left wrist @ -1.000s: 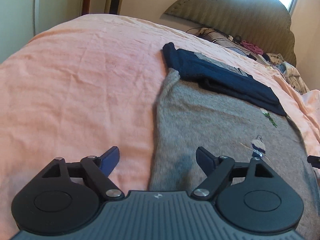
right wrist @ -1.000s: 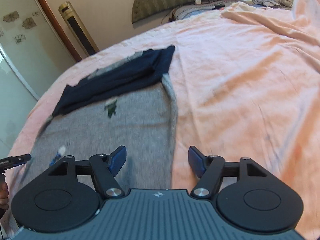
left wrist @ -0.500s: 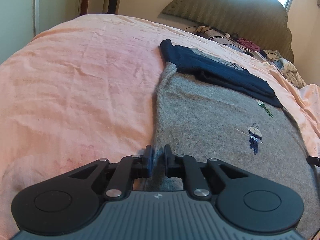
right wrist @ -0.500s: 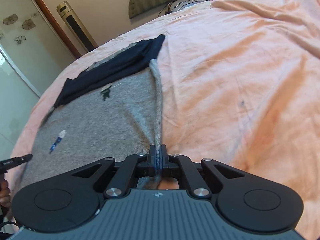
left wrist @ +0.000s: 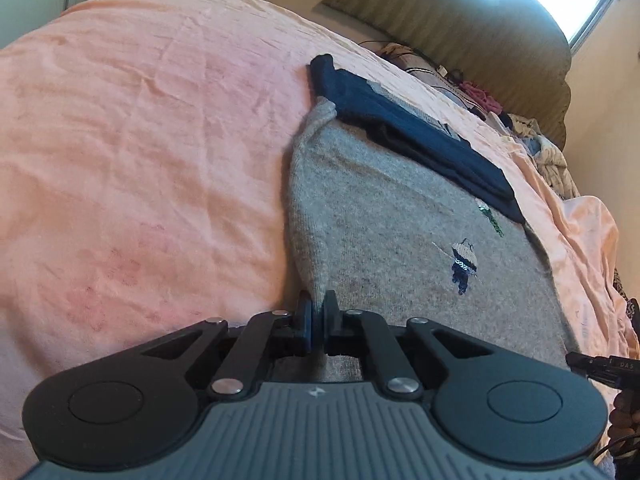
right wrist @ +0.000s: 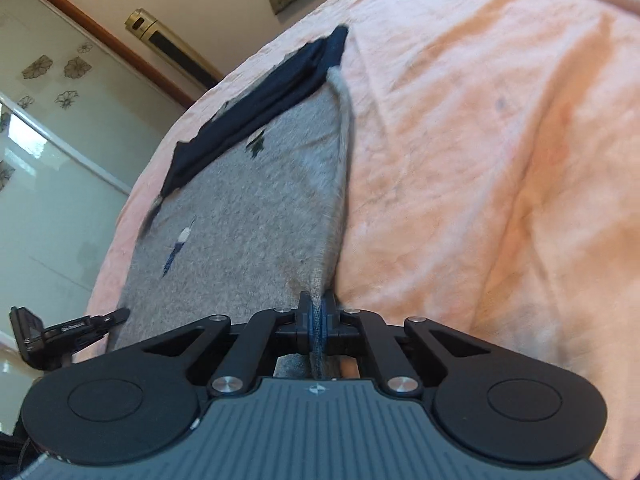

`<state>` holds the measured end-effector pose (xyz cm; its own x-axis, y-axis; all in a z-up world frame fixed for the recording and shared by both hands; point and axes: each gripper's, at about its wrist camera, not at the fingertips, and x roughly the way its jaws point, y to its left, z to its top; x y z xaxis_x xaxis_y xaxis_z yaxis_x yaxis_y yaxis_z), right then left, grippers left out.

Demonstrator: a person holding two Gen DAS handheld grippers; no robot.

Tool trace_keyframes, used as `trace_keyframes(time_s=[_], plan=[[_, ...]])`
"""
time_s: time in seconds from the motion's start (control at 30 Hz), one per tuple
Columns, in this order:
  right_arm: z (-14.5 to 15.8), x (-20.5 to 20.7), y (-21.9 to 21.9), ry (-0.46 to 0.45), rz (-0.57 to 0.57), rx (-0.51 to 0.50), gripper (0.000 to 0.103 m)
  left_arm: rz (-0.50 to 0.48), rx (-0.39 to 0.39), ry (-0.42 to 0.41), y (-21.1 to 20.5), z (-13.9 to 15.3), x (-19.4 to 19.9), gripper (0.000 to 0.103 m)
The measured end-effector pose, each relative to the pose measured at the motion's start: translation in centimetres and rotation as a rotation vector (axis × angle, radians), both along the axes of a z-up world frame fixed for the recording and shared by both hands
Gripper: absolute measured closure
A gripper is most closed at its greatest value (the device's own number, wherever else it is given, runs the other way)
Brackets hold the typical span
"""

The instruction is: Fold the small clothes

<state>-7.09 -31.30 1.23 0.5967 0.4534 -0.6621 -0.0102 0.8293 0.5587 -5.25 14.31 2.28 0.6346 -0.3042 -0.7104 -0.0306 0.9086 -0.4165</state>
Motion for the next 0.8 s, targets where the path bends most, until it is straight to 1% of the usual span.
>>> trace_keyframes(time_s=[0.03,0.07,0.13,0.2,0.23,0.27,0.3,0.33,0.37,0.4,0.43,0.47,0.5,0.53,0.57,0.6,0.63,0.7,0.73,0.77,0.8], plan=[[0.4,-0.3,-0.6,-0.011,-0.011,-0.015,0.096,-0.008,0.006,-0.018,0.2,0.4,-0.4,0.098],[0.3,-0.6,-1.4,-0.004,-0.024,-0.018,0.096,-0.016,0.008,-0.031,0.4,0.6,-0.7,0.098],[-1.1,-0.5,-2.0,0.038,-0.013,0.012,0.096,-0.027,0.031,-0.008,0.4,-0.2,-0.8,0.098],[-1.4,-0.8,-1.9,0.039,-0.022,0.052,0.095,-0.015,-0.002,0.0,0.9,-0.6,-1.2,0.096],[-1.1,-1.1,-1.8,0.04,-0.028,0.061,0.085,-0.021,-0.028,0.011,1.1,-0.4,-1.5,0.091],[-0.8,-1.5,-1.6,0.036,-0.024,0.074,0.067,-0.033,-0.063,0.027,1.5,-0.3,-1.8,0.087],[-0.6,-2.0,-1.4,0.028,-0.001,0.104,0.056,-0.042,-0.107,0.043,1.9,-0.2,-2.3,0.068],[-0.4,-2.4,-1.2,0.031,0.031,0.133,0.04,-0.047,-0.158,0.046,2.4,-0.3,-2.9,0.044],[-0.4,-2.6,-1.0,0.045,0.066,0.149,0.038,-0.046,-0.208,0.042,2.8,-0.4,-3.6,0.035],[-0.5,-2.8,-0.6,0.063,0.088,0.148,0.038,-0.042,-0.242,0.044,3.0,-0.5,-4.2,0.032],[-0.5,-3.0,-0.2,0.066,0.1,0.145,0.04,-0.038,-0.256,0.055,3.0,-0.7,-4.5,0.033],[-0.6,-3.0,0.0,0.07,0.102,0.147,0.051,-0.035,-0.259,0.048,2.8,-0.8,-4.8,0.033],[-0.9,-2.8,0.3,0.091,0.107,0.141,0.065,-0.029,-0.247,0.037,2.5,-0.8,-4.9,0.036],[-1.2,-2.4,0.7,0.119,0.12,0.12,0.091,-0.028,-0.236,0.038,2.1,-0.8,-4.8,0.061],[-1.2,-2.4,1.1,0.107,0.143,0.097,0.092,-0.041,-0.24,0.07,1.9,-1.1,-4.4,0.085],[-0.8,-2.4,1.2,0.095,0.156,0.075,0.093,-0.044,-0.257,0.107,1.7,-1.5,-4.0,0.097],[-0.3,-2.6,1.0,0.084,0.151,0.048,0.093,-0.031,-0.256,0.109,1.7,-1.4,-4.1,0.097],[0.7,-3.3,-0.5,0.055,0.122,0.028,0.095,-0.045,-0.218,0.09,1.6,-0.9,-4.5,0.097],[0.8,-3.6,-1.3,0.057,0.104,0.007,0.096,-0.048,-0.202,0.086,1.7,-0.9,-4.7,0.097],[0.3,-3.8,-2.3,0.075,0.082,-0.001,0.096,-0.039,-0.179,0.091,1.9,-1.2,-4.9,0.097],[-0.4,-3.9,-2.9,0.093,0.074,0.022,0.096,-0.038,-0.182,0.086,2.2,-1.6,-4.9,0.097]])
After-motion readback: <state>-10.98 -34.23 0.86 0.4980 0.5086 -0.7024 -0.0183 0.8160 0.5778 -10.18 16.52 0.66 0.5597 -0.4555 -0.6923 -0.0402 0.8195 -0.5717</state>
